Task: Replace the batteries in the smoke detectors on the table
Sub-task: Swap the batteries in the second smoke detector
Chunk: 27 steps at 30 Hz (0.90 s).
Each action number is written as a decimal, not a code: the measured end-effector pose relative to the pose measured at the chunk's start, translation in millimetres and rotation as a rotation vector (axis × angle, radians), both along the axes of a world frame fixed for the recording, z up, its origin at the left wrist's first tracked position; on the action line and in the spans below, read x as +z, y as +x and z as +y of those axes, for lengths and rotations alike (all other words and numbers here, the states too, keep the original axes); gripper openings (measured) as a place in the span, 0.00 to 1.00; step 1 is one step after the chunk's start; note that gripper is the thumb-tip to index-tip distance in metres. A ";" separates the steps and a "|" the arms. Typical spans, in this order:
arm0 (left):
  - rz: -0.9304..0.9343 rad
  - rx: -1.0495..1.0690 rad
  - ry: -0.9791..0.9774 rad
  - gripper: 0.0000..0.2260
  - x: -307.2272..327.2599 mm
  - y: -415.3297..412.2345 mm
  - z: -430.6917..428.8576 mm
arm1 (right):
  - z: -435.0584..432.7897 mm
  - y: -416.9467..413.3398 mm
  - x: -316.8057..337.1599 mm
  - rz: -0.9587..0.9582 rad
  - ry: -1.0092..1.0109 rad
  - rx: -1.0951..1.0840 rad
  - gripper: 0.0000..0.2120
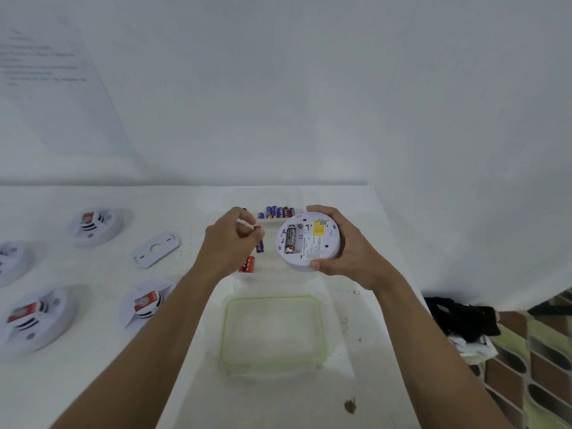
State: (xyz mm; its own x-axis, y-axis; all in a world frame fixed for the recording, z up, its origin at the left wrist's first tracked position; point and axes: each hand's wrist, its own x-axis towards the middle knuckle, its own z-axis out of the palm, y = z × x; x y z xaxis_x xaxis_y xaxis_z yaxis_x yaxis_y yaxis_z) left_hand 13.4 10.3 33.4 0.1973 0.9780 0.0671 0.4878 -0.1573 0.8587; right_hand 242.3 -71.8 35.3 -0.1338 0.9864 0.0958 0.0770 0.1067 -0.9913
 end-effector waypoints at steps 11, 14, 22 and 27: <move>0.792 -0.197 0.085 0.16 -16.4 34.0 19.1 | 3.7 -3.0 -18.3 0.338 -0.116 0.049 0.41; 0.814 -0.208 0.058 0.18 -20.5 34.2 22.5 | 2.7 -6.4 -22.1 0.368 -0.136 0.046 0.40; 0.379 -0.035 0.207 0.04 8.9 19.2 10.8 | 1.8 -13.4 -20.9 0.234 -0.003 -0.128 0.48; 0.027 -0.246 0.296 0.07 30.0 12.8 -9.8 | 3.1 -17.9 -24.6 0.081 0.075 -0.144 0.47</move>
State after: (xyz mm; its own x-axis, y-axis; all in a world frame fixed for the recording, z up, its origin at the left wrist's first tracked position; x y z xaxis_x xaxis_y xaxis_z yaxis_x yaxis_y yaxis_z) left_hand 26.2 0.5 63.3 0.4295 0.8400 0.3314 0.4263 -0.5121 0.7456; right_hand 224.4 -68.7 10.7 0.0191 0.9845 0.1742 0.0167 0.1739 -0.9846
